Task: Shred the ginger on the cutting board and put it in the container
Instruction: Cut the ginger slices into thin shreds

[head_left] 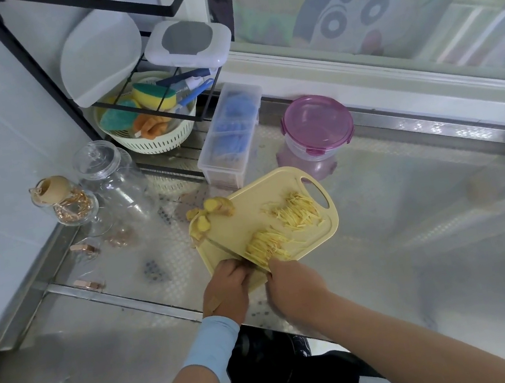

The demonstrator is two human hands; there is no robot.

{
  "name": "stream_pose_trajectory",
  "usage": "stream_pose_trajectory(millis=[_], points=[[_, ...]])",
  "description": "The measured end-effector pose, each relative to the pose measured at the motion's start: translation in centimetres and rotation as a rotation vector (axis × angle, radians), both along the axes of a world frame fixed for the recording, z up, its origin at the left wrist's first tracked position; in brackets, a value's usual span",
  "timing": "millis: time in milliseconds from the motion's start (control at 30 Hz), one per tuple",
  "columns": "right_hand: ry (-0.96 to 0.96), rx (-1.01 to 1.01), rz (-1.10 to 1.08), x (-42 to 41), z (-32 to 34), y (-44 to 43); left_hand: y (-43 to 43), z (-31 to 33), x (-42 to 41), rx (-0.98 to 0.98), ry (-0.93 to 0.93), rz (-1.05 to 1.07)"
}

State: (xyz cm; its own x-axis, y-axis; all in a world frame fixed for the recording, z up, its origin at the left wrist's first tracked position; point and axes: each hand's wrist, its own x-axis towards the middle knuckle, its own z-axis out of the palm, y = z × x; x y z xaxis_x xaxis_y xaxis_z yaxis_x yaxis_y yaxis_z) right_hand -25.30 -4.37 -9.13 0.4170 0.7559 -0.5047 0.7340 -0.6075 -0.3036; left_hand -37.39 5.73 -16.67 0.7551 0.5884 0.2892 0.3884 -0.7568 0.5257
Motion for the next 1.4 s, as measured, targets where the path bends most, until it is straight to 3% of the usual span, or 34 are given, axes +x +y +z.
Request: stream_pose_trajectory(millis=[433,700,933,1400], points=[[-0.055,-0.045,0.027,-0.6,-0.3,-0.4,-0.2,-0.1,-0.1,-0.043,-0.003,-0.001],[0.004,-0.030,-0.038,-0.3,-0.2,0.3,0.2,0.4,0.0,-0.060,0.113,0.005],[-0.005,0.034,0.000,-0.2,0.5,-1.8,0.0,0.3,-0.1,-0.042,0.048,0.018],[0.001,-0.066,0.032,0.0,0.5,-0.4,0.3,0.4,-0.2,-0.076,0.063,0.005]])
